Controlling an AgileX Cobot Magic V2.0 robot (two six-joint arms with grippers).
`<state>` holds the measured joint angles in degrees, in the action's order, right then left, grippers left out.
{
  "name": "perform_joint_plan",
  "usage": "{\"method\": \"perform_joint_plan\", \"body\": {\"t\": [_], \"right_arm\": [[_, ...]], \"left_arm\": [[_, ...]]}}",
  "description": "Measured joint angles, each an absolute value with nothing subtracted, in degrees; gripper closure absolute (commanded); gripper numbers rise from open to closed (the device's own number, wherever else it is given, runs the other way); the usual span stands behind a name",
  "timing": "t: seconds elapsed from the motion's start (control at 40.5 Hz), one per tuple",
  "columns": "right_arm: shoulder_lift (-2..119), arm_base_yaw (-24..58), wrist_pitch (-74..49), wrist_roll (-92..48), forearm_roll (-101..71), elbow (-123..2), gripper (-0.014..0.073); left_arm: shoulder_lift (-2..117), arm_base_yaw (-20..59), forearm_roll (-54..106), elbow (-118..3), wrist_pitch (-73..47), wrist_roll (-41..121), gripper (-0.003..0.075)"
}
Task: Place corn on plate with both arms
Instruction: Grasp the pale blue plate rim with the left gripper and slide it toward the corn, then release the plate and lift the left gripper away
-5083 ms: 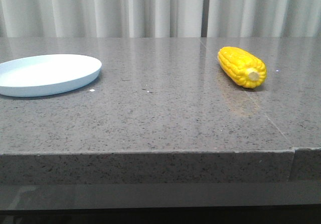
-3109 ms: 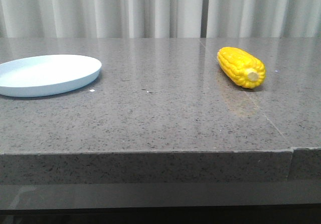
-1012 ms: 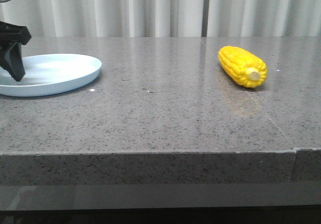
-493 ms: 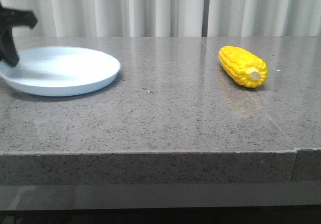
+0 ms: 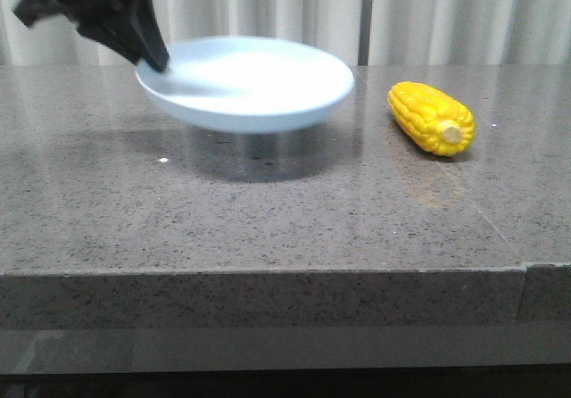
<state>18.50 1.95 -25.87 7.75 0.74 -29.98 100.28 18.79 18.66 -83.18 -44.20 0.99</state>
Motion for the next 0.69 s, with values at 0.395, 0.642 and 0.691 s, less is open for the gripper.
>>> {"method": "perform_joint_plan", "body": {"t": [0.395,0.642,0.691], "right_arm": [[18.5,2.0,-25.9,7.8,0.7,-30.0,-0.006],[18.5,2.0,-25.9,7.8,0.7,-30.0,-0.006],[18.5,2.0,-25.9,7.8,0.7,-30.0,-0.006]], "left_arm": [[104.7,18.9,19.6,-83.3,-43.8,1.0,0.0409],[98.5,18.3,16.3,-83.3,-46.5,1.0,0.0259],[96.2,17.8,14.5,-83.3,-47.4,1.0,0.0263]]}}
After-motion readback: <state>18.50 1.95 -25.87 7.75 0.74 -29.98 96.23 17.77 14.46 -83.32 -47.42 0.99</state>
